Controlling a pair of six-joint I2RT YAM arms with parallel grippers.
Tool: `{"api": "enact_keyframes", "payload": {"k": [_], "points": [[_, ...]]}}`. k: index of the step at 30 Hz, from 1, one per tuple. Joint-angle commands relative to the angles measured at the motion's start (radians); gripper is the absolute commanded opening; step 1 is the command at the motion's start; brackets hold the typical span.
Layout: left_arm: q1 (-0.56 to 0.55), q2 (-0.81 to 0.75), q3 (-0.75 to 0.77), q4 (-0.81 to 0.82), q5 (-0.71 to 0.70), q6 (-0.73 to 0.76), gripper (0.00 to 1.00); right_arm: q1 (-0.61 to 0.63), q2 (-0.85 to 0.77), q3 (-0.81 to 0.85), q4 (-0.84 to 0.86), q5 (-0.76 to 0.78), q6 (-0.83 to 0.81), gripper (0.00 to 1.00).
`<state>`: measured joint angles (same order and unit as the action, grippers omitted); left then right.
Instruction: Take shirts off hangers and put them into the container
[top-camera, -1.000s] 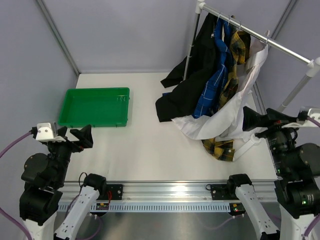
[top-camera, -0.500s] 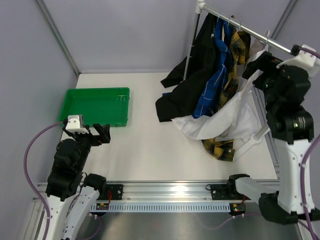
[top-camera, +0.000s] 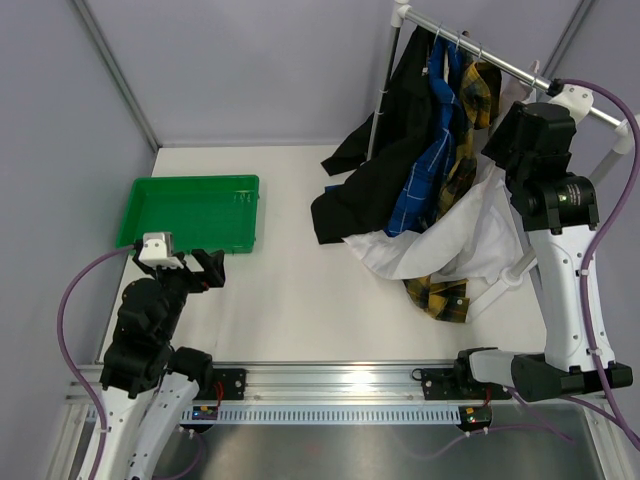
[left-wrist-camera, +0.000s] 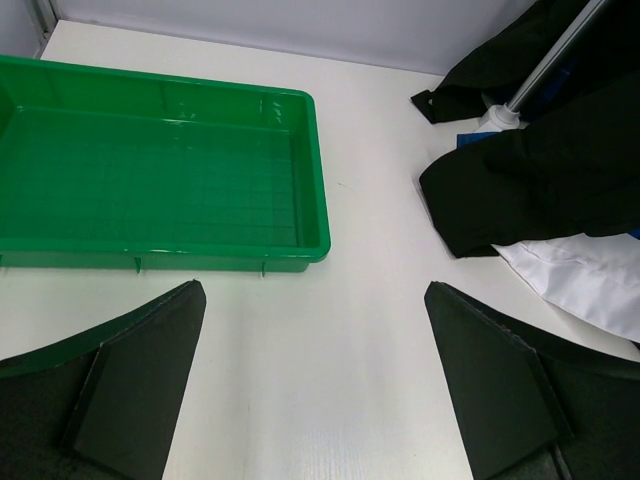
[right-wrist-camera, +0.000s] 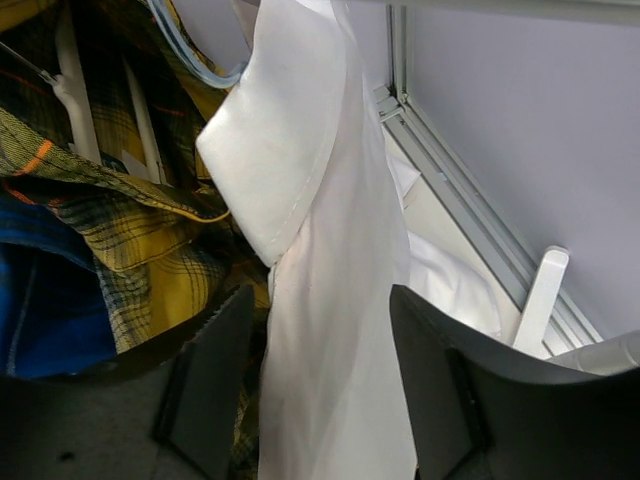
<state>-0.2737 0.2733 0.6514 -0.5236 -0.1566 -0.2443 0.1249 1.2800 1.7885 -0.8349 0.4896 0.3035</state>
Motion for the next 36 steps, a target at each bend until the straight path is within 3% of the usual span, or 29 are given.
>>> {"api": "enact_keyframes", "payload": {"k": [1, 13, 22, 36], "points": [[-0.007, -0.011, -0.002, 0.062, 0.009, -0.012, 0.99, -0.001, -0.017, 0.023, 0.0, 0.06, 0.006, 0.62], [-0.013, -0.011, -0.002, 0.056, 0.005, -0.013, 0.99, 0.001, -0.016, 0.028, -0.006, 0.06, -0.009, 0.34], [-0.013, -0.016, -0.004, 0.054, 0.002, -0.013, 0.99, 0.001, -0.034, 0.086, -0.018, 0.046, -0.04, 0.0], [-0.013, -0.034, -0.007, 0.054, -0.006, -0.012, 0.99, 0.001, -0.168, 0.091, 0.039, -0.103, -0.101, 0.0]]}}
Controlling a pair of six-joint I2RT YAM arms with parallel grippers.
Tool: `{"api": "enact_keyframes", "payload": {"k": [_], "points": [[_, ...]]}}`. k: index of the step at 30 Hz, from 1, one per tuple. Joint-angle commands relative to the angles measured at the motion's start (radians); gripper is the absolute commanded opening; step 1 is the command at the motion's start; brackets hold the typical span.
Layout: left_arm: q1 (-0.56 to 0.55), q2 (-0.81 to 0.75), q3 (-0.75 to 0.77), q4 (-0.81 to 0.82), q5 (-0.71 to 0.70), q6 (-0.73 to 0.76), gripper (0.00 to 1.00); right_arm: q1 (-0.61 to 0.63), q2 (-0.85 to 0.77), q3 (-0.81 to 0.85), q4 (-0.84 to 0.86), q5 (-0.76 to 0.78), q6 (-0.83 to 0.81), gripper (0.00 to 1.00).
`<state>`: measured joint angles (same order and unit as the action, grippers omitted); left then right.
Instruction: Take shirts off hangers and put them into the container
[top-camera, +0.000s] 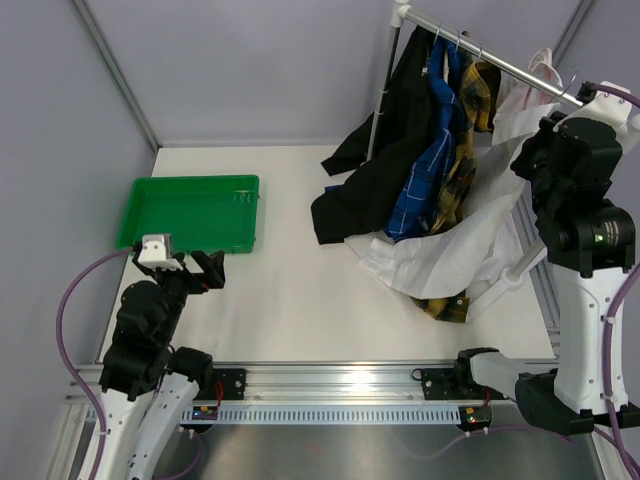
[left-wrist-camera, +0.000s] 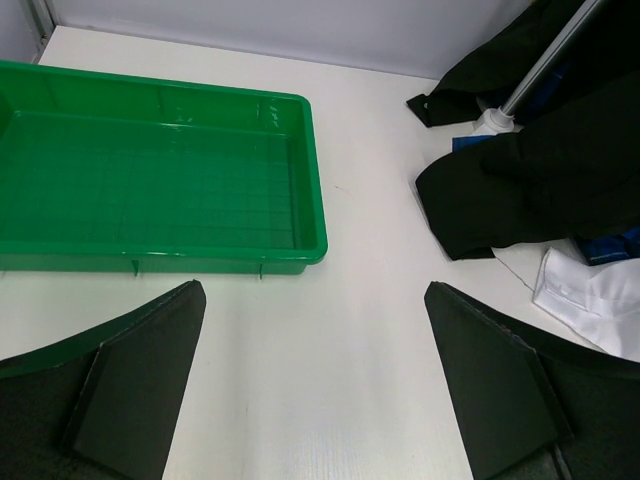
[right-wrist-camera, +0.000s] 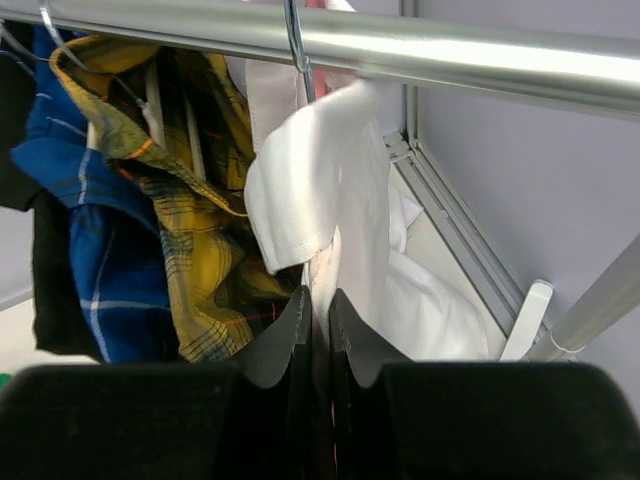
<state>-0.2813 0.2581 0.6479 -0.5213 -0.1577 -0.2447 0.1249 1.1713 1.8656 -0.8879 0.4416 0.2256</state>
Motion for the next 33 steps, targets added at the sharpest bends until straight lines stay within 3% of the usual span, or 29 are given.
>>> {"api": "enact_keyframes", "payload": {"k": [1, 18, 26, 33], "points": [[-0.006, -0.02, -0.004, 0.052, -0.005, -0.011, 0.99, 0.001, -0.07, 0.006, 0.087, -0.067, -0.025, 0.0], [-0.007, -0.022, -0.004, 0.052, -0.008, -0.01, 0.99, 0.001, -0.395, -0.186, -0.105, -0.369, -0.037, 0.0], [-0.007, -0.007, -0.001, 0.052, -0.014, -0.008, 0.99, 0.001, -0.463, -0.273, -0.21, -0.446, -0.04, 0.0], [-0.007, 0.013, 0.004, 0.053, -0.009, -0.007, 0.99, -0.001, -0.551, -0.257, -0.187, -0.694, -0.088, 0.0]]}}
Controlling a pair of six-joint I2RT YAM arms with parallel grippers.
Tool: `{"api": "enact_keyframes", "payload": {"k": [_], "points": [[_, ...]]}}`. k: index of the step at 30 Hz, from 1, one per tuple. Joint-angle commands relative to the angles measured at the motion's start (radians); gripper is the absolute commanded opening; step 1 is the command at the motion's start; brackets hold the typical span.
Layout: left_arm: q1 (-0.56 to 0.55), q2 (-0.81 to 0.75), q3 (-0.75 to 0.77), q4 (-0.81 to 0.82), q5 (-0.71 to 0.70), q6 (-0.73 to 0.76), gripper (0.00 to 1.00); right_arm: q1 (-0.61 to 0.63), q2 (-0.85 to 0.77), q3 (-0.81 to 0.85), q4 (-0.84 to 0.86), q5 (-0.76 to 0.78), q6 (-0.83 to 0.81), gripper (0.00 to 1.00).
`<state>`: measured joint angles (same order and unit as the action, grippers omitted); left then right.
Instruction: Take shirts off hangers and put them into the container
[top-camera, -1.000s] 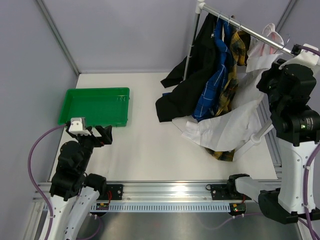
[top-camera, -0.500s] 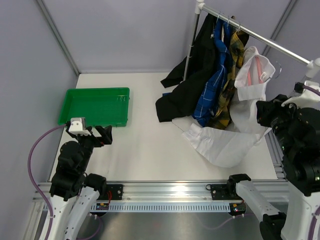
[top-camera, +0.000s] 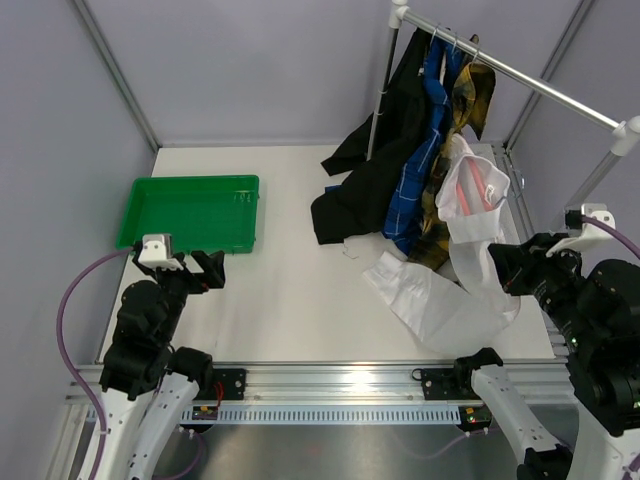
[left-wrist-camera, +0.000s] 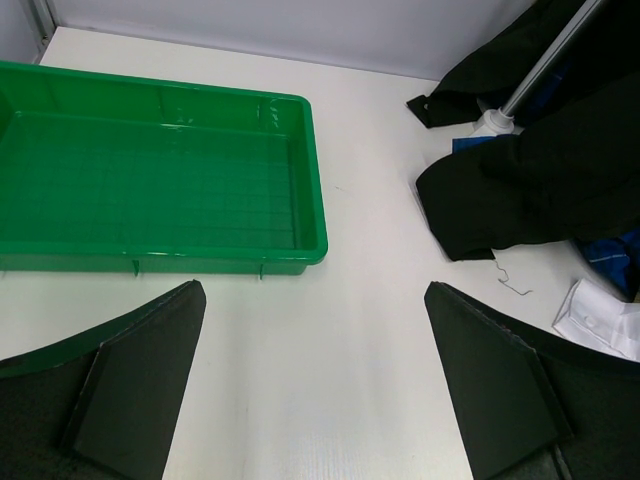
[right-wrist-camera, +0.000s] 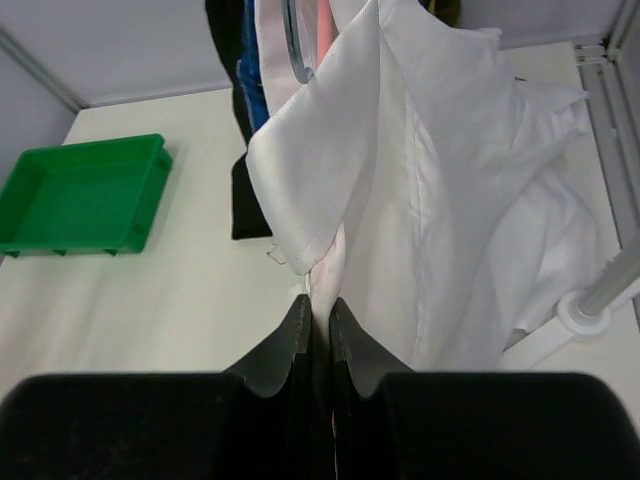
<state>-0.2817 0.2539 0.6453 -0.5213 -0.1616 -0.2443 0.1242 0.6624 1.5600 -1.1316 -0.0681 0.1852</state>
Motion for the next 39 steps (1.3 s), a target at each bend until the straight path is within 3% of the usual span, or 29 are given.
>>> {"api": "enact_keyframes", "payload": {"k": [1, 9, 19, 24, 30, 39], "points": [[-0.007, 0.022, 0.008, 0.053, -0.006, -0.007, 0.99, 0.002, -0.043, 0.064, 0.068, -0.208, -0.05, 0.0], [-0.007, 0.03, 0.01, 0.052, -0.009, -0.006, 0.99, 0.002, -0.011, 0.207, 0.17, -0.533, -0.046, 0.0], [-0.007, 0.039, 0.01, 0.052, -0.01, -0.004, 0.99, 0.002, 0.109, 0.318, 0.51, -0.847, 0.135, 0.0], [-0.005, 0.035, 0.008, 0.05, -0.015, -0.004, 0.99, 0.002, 0.169, 0.36, 0.719, -0.875, 0.25, 0.0], [-0.007, 0.033, 0.008, 0.049, -0.016, -0.004, 0.99, 0.002, 0.256, 0.364, 0.825, -0.906, 0.315, 0.0], [-0.007, 0.044, 0.088, -0.015, -0.021, -0.032, 0.99, 0.005, 0.267, 0.066, 0.855, -0.869, 0.234, 0.0]]}}
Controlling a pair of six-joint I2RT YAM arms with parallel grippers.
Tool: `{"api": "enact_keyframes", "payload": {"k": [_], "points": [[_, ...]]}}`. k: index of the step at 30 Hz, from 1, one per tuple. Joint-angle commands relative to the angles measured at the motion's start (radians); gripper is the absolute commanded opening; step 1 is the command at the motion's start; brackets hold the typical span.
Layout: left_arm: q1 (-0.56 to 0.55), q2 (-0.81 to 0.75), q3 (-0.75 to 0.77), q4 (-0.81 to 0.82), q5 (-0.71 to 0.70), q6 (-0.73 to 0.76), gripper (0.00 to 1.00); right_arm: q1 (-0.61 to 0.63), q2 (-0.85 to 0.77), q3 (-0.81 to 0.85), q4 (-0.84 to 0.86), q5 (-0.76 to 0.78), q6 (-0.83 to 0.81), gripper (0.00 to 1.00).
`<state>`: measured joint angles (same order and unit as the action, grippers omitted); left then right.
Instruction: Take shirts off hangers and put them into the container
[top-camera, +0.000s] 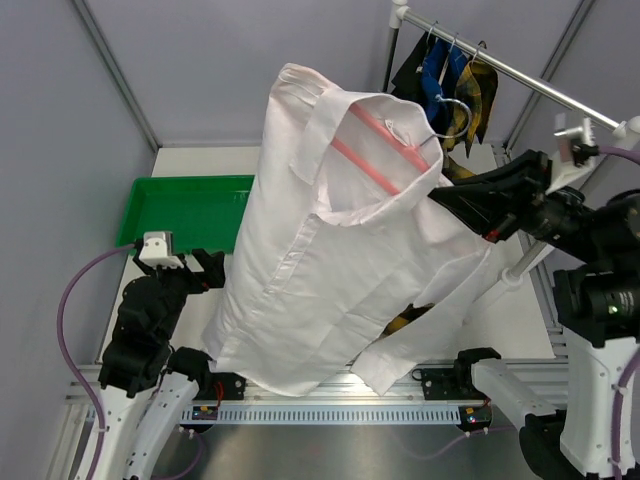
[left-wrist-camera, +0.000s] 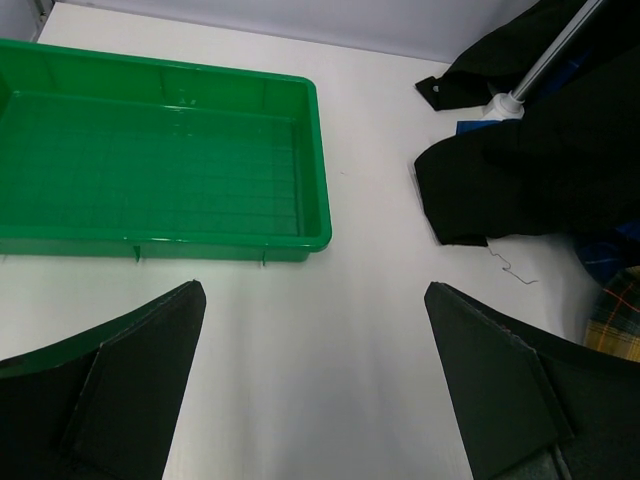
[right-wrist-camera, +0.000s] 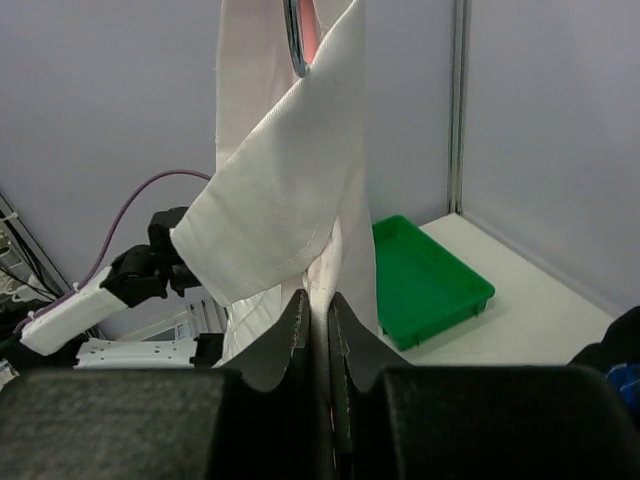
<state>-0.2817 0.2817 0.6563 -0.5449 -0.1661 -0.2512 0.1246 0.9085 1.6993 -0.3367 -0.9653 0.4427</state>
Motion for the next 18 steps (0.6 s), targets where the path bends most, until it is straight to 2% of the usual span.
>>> {"api": "enact_keyframes", "payload": {"k": [1, 5, 10, 18], "points": [[-0.005, 0.023, 0.091, -0.004, -0.021, -0.033, 0.99, 0.01, 0.02, -0.136, 0.065, 0.048, -0.033, 0.0], [-0.007, 0.069, 0.201, -0.096, -0.035, -0.059, 0.99, 0.09, 0.029, -0.234, 0.03, 0.148, -0.134, 0.0], [-0.005, 0.142, 0.337, -0.173, 0.028, -0.065, 0.99, 0.231, 0.062, -0.355, 0.011, 0.269, -0.191, 0.0], [-0.007, 0.313, 0.477, -0.162, 0.319, -0.097, 0.99, 0.444, 0.119, -0.546, 0.062, 0.414, -0.231, 0.0]]}}
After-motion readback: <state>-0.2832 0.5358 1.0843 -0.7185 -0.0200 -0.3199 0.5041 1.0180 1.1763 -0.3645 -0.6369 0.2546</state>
